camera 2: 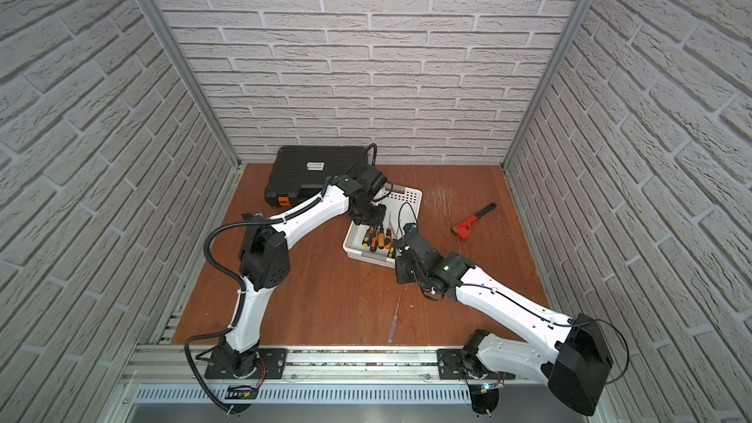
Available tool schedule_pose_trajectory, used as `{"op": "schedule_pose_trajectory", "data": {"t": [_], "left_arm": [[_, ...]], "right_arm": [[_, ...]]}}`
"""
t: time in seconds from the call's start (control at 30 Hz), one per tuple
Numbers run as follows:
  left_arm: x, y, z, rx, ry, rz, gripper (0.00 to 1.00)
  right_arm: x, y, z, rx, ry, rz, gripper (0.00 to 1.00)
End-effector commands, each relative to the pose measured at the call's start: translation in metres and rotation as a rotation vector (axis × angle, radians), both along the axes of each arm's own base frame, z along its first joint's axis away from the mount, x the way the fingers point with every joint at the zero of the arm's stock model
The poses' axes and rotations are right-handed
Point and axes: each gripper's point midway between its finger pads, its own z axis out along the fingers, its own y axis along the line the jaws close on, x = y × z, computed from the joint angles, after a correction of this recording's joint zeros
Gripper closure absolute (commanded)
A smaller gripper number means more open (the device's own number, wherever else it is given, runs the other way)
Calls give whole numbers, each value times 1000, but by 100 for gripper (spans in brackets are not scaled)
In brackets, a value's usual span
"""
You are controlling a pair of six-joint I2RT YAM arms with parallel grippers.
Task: Put the screwdriver in the bin
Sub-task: 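Lift the orange screwdriver with the left gripper into the bin, then open the left gripper to release the orange screwdriver in the bin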
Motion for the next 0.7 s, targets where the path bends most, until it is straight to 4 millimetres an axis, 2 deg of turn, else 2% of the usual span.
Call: {"op": "schedule_pose_trajectory", "data": {"t": [0.0, 0.13, 0.5, 0.67], "left_arm": [[-2, 4, -15, 17, 29, 8, 92], [-4, 4, -33, 30, 57, 15, 92], [-6, -1, -59, 35, 83, 26, 88], [-9, -4, -59, 31, 84, 25, 77]], "right_arm": [[0, 12, -2, 49, 14, 23, 63], [-4, 16, -10, 75, 41, 20, 63], [0, 18, -18, 62, 52, 16, 62], [2, 24, -21, 70, 62, 26, 62]]}}
